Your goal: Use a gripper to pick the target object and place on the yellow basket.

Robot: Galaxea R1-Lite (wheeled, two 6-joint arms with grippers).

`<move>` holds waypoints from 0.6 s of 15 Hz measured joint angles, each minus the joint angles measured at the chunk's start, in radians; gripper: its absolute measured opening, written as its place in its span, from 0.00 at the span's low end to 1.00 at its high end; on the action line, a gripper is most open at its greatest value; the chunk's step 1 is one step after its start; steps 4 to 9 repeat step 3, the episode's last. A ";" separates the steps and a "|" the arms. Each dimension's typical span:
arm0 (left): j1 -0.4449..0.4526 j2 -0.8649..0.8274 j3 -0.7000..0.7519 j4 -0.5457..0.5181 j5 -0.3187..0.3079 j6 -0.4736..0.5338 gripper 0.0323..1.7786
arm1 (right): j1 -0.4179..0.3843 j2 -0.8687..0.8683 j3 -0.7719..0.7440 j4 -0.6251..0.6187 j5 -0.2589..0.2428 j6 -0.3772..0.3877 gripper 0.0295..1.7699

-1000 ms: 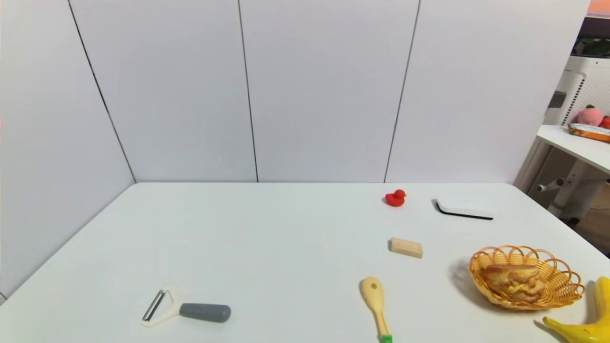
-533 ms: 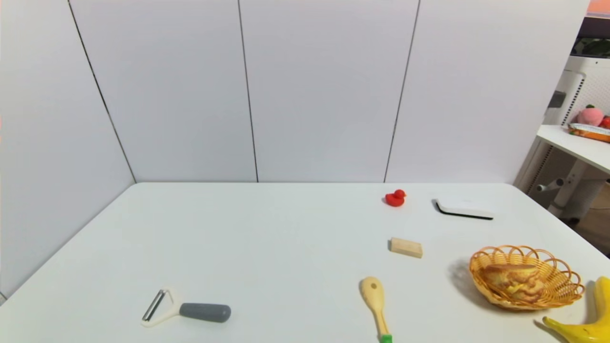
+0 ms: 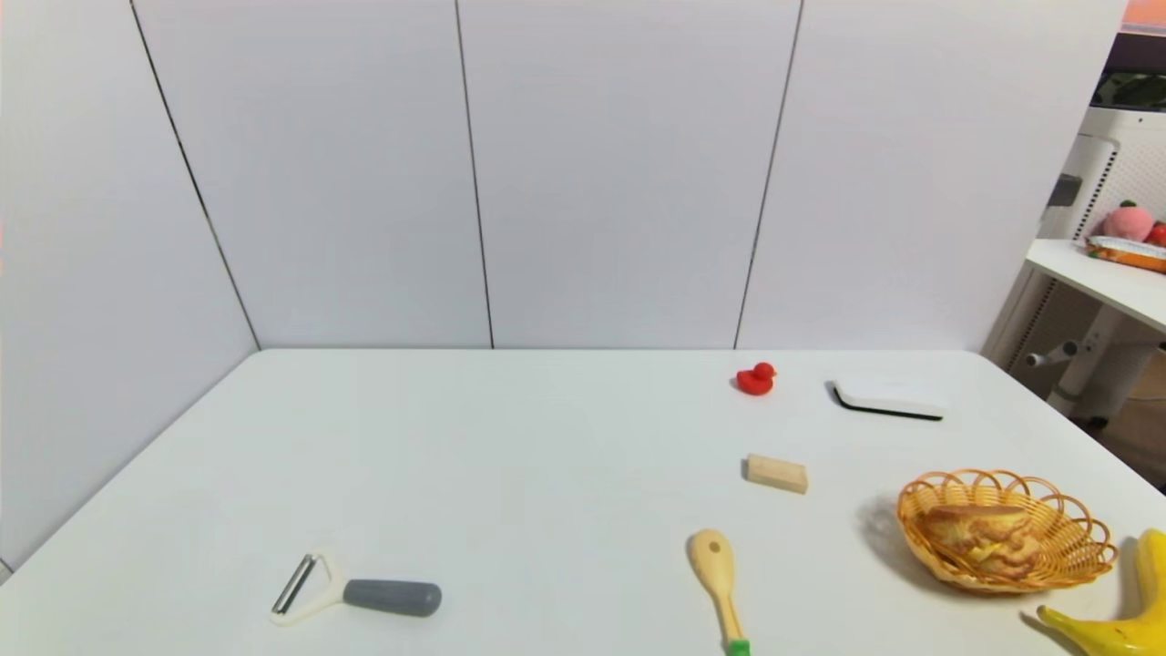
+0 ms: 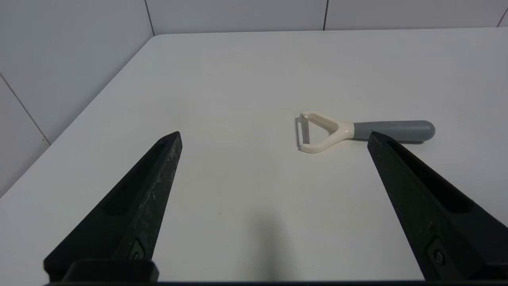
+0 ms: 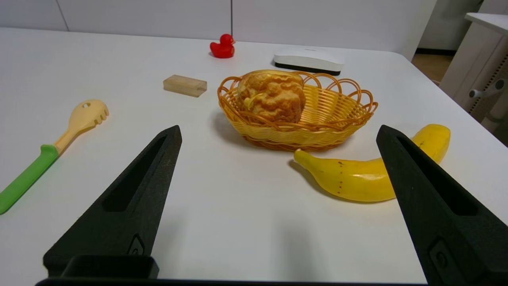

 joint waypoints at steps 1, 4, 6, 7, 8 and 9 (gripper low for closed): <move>0.000 0.000 0.000 0.000 0.000 0.000 0.95 | 0.000 0.000 0.000 0.000 0.000 -0.004 0.96; 0.000 0.000 0.000 0.000 0.000 0.000 0.95 | 0.000 0.000 0.000 0.000 0.000 -0.004 0.96; 0.000 0.000 0.000 0.000 0.000 0.000 0.95 | 0.000 0.000 0.000 0.000 0.000 -0.004 0.96; 0.000 0.000 0.000 0.000 0.000 0.000 0.95 | 0.000 0.000 0.000 0.000 0.000 -0.004 0.96; 0.000 0.000 0.000 0.000 0.000 0.000 0.95 | 0.000 0.000 0.000 0.000 0.000 -0.004 0.96; 0.000 0.000 0.000 0.000 0.000 0.000 0.95 | 0.000 0.000 0.000 0.000 0.000 -0.004 0.96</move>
